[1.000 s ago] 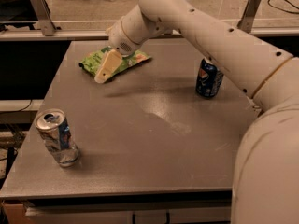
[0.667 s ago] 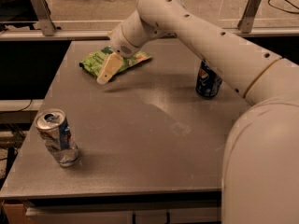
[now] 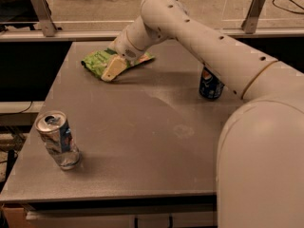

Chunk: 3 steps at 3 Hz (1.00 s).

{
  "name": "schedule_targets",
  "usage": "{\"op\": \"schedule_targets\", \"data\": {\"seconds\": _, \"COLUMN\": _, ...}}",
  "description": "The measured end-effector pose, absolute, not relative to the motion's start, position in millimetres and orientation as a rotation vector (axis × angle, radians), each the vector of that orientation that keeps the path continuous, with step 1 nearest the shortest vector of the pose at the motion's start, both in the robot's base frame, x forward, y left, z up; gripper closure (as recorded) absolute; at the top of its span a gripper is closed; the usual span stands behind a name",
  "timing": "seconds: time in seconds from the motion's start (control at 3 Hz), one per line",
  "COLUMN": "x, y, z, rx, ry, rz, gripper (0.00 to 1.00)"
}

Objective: Pick green rice chip bag

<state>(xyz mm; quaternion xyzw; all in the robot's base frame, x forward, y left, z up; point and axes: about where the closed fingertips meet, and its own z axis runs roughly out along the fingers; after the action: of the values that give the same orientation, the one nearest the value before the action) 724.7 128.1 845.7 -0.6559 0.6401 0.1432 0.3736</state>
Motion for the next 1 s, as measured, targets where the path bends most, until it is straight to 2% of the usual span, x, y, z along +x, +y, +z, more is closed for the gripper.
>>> {"op": "schedule_targets", "data": {"seconds": 0.67, "x": 719.7, "y": 134.6, "z": 859.4, "rx": -1.679, "ry": 1.586, "rz": 0.383, "gripper": 0.88}}
{"op": "schedule_targets", "data": {"seconds": 1.0, "x": 712.2, "y": 146.4, "z": 882.1, "rx": -1.677, "ry": 1.512, "rz": 0.402, "gripper": 1.00}}
